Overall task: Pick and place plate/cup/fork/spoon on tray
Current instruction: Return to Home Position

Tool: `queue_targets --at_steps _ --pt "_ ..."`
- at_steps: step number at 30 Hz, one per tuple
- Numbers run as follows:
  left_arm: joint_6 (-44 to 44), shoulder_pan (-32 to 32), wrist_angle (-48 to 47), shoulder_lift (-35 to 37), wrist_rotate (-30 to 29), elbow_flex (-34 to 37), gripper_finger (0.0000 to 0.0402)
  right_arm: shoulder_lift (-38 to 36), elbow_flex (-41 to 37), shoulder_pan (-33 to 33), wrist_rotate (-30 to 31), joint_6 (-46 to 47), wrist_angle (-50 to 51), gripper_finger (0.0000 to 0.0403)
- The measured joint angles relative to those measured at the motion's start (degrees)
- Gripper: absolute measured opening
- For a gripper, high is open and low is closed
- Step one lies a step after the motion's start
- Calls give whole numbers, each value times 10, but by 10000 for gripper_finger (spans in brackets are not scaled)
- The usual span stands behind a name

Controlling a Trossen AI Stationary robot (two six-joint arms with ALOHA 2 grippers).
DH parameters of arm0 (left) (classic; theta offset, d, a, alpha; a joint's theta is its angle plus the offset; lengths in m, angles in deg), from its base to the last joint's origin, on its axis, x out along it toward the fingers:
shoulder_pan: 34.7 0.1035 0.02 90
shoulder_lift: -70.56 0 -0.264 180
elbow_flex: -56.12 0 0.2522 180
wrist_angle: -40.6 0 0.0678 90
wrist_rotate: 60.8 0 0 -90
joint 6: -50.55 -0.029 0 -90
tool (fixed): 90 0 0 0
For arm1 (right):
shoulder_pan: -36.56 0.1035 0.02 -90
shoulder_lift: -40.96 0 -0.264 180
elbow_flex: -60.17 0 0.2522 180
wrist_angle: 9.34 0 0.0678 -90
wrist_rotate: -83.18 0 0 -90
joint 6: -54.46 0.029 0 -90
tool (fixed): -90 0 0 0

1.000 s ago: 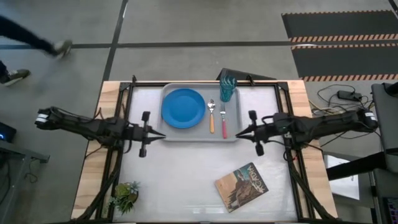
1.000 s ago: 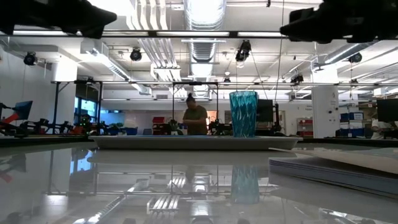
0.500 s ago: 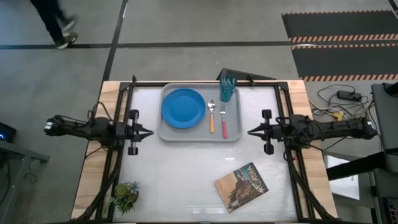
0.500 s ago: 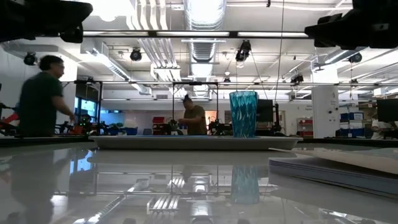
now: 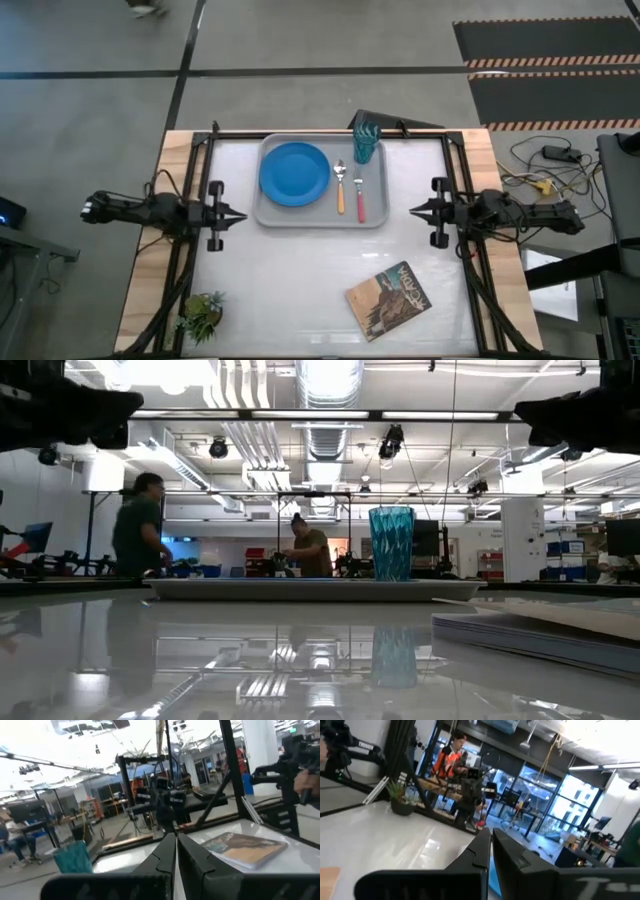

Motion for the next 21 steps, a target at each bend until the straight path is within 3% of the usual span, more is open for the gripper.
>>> queue_targets --at_steps 21 --pt "15 0 7 -53 1 7 0 21 0 0 -1 10 -11 9"
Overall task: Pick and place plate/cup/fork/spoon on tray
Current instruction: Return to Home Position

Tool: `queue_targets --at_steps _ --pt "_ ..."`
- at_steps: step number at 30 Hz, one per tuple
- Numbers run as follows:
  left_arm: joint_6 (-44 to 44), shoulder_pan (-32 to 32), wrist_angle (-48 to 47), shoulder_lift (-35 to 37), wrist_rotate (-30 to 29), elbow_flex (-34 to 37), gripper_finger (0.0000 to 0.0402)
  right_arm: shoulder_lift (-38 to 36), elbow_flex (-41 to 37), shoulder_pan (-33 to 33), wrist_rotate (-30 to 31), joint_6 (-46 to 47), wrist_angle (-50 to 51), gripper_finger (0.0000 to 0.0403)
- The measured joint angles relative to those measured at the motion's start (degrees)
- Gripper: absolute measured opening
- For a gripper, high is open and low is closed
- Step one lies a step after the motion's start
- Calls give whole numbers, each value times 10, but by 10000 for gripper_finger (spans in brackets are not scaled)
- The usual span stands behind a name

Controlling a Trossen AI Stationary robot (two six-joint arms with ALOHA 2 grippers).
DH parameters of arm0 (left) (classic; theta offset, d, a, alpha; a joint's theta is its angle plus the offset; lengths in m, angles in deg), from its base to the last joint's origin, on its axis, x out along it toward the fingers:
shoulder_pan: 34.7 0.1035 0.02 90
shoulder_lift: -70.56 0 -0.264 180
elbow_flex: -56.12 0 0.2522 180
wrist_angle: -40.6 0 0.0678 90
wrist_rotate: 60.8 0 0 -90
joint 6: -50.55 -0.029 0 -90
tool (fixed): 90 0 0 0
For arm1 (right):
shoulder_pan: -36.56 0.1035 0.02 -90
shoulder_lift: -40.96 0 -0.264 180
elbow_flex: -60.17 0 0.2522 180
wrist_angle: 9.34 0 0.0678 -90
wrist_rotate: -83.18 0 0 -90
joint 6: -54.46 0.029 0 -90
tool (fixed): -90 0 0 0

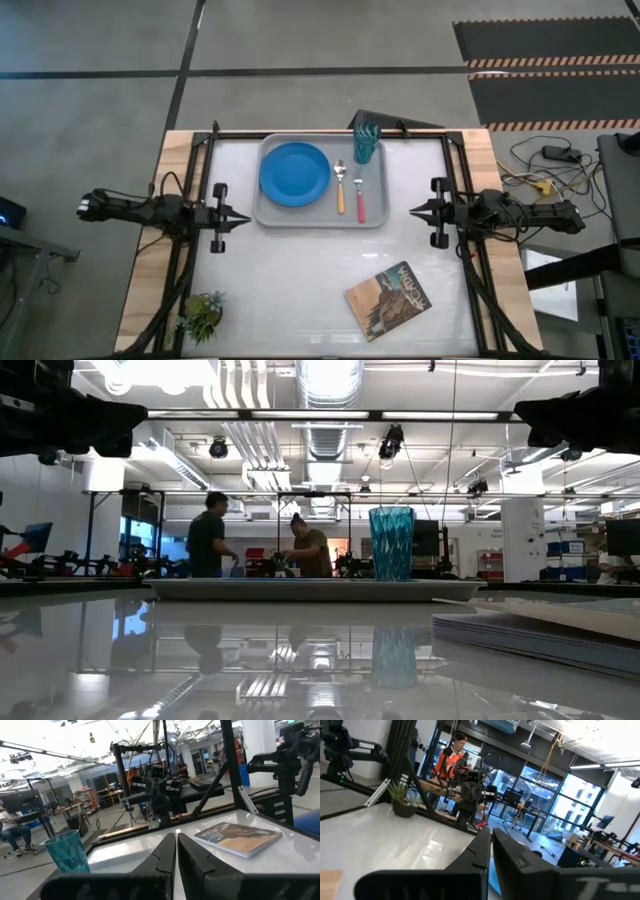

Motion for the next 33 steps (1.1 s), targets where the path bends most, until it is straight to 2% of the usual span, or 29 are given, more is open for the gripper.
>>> queue_targets --at_steps 33 --pt "0 0 1 -78 0 1 0 2 0 0 0 -5 0 9"
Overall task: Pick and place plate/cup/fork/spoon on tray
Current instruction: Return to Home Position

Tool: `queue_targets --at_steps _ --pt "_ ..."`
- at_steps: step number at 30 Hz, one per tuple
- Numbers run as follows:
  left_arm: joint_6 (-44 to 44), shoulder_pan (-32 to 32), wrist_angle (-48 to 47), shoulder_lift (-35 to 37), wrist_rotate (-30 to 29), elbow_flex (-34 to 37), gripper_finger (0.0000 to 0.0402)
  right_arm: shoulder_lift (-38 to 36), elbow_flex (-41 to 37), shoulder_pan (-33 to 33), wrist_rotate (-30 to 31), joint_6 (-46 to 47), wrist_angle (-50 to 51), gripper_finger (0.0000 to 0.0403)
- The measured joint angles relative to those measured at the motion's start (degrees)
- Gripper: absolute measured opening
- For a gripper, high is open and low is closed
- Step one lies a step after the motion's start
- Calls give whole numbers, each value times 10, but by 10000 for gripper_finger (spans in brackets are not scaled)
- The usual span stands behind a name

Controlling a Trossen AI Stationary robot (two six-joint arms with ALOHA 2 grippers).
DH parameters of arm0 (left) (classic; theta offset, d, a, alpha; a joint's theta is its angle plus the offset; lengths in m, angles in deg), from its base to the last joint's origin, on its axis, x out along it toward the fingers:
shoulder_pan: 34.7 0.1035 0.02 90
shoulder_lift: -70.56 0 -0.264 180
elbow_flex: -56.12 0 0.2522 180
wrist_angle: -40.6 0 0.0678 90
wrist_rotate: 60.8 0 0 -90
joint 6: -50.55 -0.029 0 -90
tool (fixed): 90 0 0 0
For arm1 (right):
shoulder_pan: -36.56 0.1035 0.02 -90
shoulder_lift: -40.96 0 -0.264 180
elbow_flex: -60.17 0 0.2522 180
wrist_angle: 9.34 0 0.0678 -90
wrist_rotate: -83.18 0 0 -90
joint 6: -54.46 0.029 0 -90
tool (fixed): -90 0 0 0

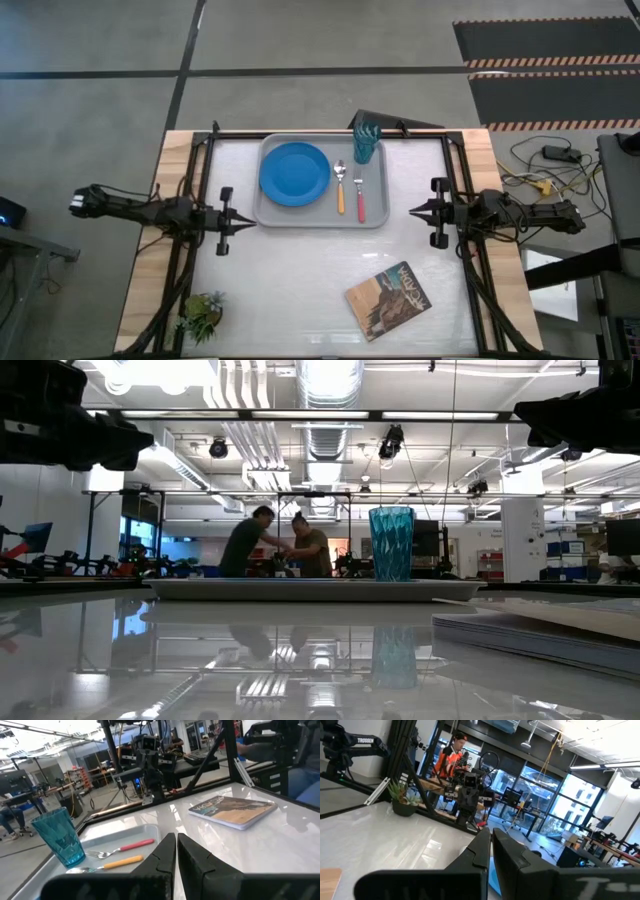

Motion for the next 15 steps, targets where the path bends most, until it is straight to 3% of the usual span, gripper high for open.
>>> queue_targets --at_steps 15 --pt "0 0 0 -29 0 0 0 0 0 0 0 -1 0 9"
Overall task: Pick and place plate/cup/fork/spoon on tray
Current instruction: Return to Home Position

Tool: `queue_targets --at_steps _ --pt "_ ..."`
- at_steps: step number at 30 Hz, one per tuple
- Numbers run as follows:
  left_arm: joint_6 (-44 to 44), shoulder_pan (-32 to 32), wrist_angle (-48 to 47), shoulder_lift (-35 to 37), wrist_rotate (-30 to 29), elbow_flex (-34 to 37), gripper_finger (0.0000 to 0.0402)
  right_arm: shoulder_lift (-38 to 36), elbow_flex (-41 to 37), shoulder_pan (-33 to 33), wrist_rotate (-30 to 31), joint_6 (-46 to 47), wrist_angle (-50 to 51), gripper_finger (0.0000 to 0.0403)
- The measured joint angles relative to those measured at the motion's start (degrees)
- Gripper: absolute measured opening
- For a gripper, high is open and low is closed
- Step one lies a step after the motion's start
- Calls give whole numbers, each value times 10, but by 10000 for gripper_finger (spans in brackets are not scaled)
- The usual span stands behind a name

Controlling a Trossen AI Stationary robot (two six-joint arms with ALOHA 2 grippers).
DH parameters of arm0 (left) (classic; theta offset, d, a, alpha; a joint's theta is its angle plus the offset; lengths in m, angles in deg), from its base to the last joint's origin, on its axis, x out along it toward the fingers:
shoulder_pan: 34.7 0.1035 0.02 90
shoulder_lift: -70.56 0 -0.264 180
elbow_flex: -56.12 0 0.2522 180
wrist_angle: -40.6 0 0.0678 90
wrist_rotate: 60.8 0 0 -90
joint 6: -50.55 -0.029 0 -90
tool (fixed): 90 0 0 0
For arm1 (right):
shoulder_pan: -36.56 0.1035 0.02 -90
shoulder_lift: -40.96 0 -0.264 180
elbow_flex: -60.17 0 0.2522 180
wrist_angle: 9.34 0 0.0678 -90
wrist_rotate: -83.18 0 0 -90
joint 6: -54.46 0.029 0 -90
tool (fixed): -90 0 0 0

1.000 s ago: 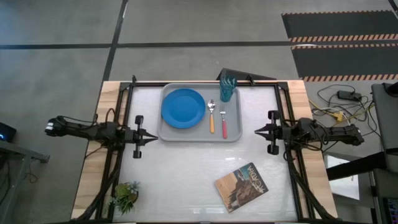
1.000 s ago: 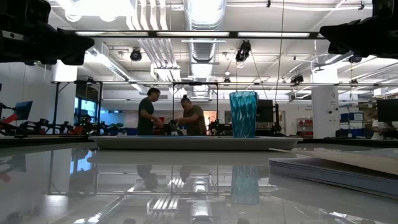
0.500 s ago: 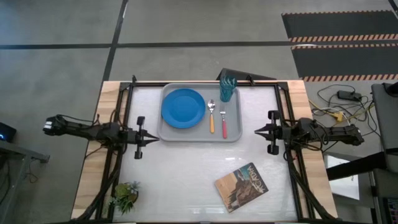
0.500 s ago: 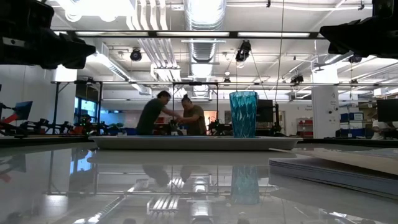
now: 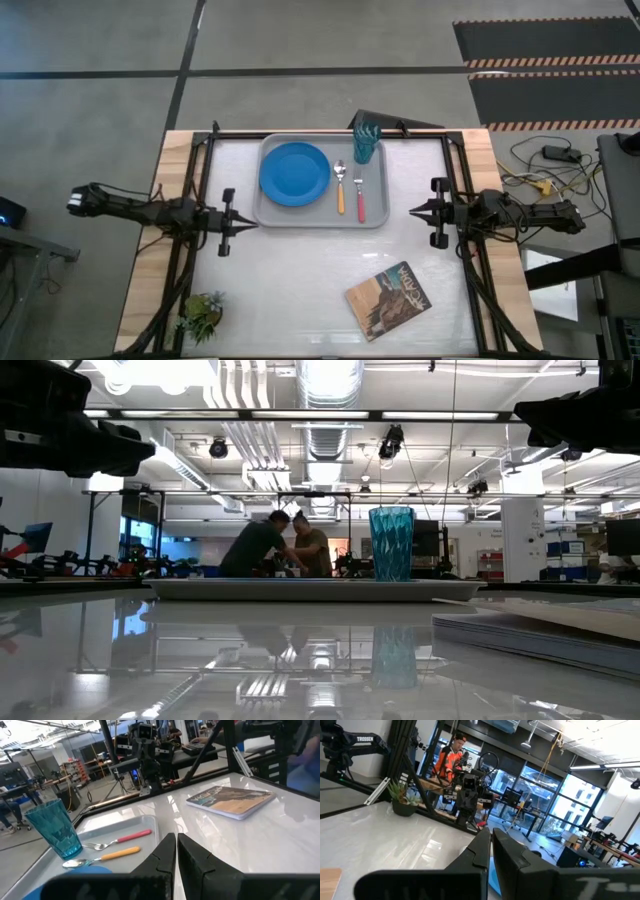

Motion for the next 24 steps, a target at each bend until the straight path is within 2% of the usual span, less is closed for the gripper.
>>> queue_targets --at_steps 24 --pt "0 0 0 -39 0 0 0 0 0 0 0 1 0 9"
